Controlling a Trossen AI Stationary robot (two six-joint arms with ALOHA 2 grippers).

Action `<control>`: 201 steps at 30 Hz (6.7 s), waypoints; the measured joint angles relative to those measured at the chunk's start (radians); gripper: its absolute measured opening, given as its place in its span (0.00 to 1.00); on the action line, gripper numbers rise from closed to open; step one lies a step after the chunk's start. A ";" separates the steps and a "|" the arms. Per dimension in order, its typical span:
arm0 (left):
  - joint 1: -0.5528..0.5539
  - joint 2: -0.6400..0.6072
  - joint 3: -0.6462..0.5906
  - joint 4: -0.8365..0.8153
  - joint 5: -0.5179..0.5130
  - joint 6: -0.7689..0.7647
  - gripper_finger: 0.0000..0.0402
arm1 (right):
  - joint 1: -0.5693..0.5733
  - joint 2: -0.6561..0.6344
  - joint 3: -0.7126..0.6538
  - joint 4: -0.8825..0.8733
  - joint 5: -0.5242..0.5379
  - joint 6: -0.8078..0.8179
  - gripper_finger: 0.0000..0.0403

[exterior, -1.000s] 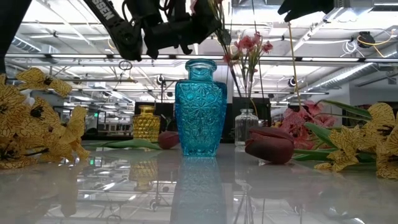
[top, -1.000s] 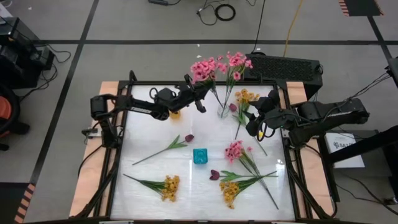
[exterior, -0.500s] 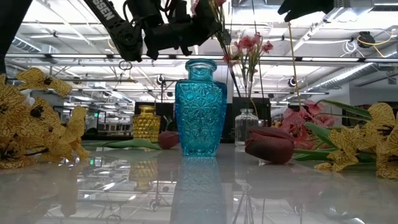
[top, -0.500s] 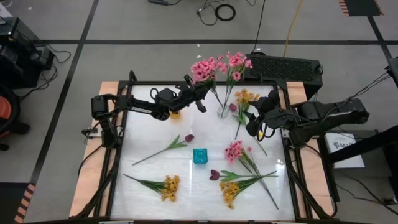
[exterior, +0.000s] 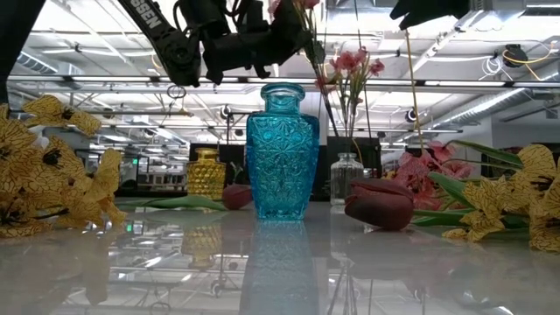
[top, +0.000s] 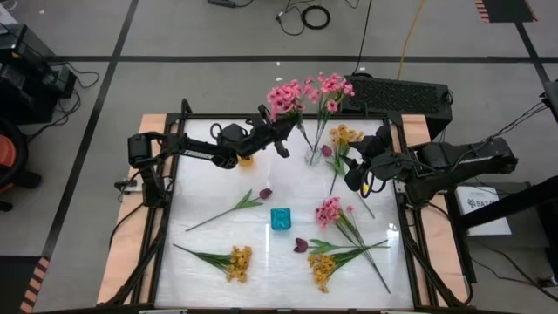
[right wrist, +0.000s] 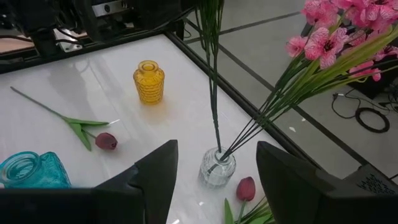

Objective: Sort flowers into vase by color
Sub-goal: Put the top pink flower into the transparent vase, then put the pink flower into the transparent vase

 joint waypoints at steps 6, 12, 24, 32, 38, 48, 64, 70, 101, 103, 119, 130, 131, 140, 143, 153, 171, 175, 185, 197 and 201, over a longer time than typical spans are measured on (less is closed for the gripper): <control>0.000 0.000 0.000 -0.086 0.000 0.017 0.21 | 0.000 0.000 0.000 0.000 0.000 0.000 0.52; 0.000 0.000 0.000 -0.108 0.000 0.018 0.25 | 0.000 0.000 0.000 0.000 0.000 0.000 0.52; 0.008 -0.001 0.000 -0.204 -0.032 -0.032 0.58 | 0.000 0.000 0.000 0.000 0.000 0.000 0.52; 0.050 -0.001 0.001 -0.385 0.006 -0.035 0.81 | 0.000 0.000 0.000 -0.011 -0.001 0.004 0.52; 0.058 -0.019 0.000 -0.485 0.082 -0.034 0.85 | 0.000 0.000 0.000 -0.013 -0.001 0.005 0.52; 0.079 -0.139 0.000 -0.768 0.082 0.011 0.85 | 0.000 0.000 0.000 -0.018 -0.003 0.018 0.52; 0.053 -0.498 -0.049 -1.470 -0.063 -0.114 0.85 | 0.066 0.058 -0.135 0.004 -0.250 0.095 0.52; -0.040 -0.642 -0.141 -1.457 -0.068 -0.164 0.85 | 0.093 0.109 -0.152 0.005 -0.332 0.225 0.52; -0.173 -0.685 -0.206 -1.369 -0.113 -0.139 0.85 | 0.368 0.558 -0.152 -0.175 -0.468 0.819 0.67; -0.173 -0.685 -0.206 -1.369 -0.113 -0.139 0.85 | 0.356 0.578 -0.152 -0.173 -0.468 0.823 0.65; -0.192 -0.684 -0.206 -1.372 -0.111 -0.138 0.85 | 0.306 0.699 -0.152 -0.150 -0.564 0.844 0.22; -0.192 -0.684 -0.206 -1.370 -0.111 -0.137 0.85 | 0.296 0.581 -0.152 -0.176 -0.441 0.811 0.06; -0.192 -0.684 -0.206 -1.369 -0.111 -0.138 0.85 | 0.296 0.554 -0.151 -0.182 -0.414 0.811 0.05; -0.192 -0.684 -0.206 -1.346 -0.116 -0.138 0.85 | 0.297 0.189 -0.149 -0.152 0.011 0.656 0.02; -0.192 -0.684 -0.205 -1.334 -0.117 -0.138 0.85 | 0.297 0.080 -0.149 -0.083 0.214 0.531 0.02; -0.192 -0.670 -0.205 -1.250 -0.120 -0.137 0.85 | 0.252 -0.055 -0.149 0.331 0.721 0.036 0.02; -0.192 -0.553 -0.205 -1.117 -0.074 -0.140 0.85 | -0.193 -0.095 -0.158 1.001 -0.116 -0.694 0.02; -0.192 -0.554 -0.205 -1.117 -0.074 -0.139 0.85 | -0.284 -0.093 -0.234 1.056 -0.246 -0.630 0.02; -0.192 -0.554 -0.205 -1.118 -0.063 -0.138 0.85 | -0.319 -0.094 -0.414 1.352 -0.325 -0.677 0.02; -0.192 -0.554 -0.205 -1.116 -0.063 -0.131 0.85 | -0.341 -0.093 -0.523 1.458 -0.400 -0.704 0.02; -0.192 -0.554 -0.205 -1.113 -0.063 -0.131 0.85 | -0.347 -0.089 -0.537 1.469 -0.422 -0.708 0.02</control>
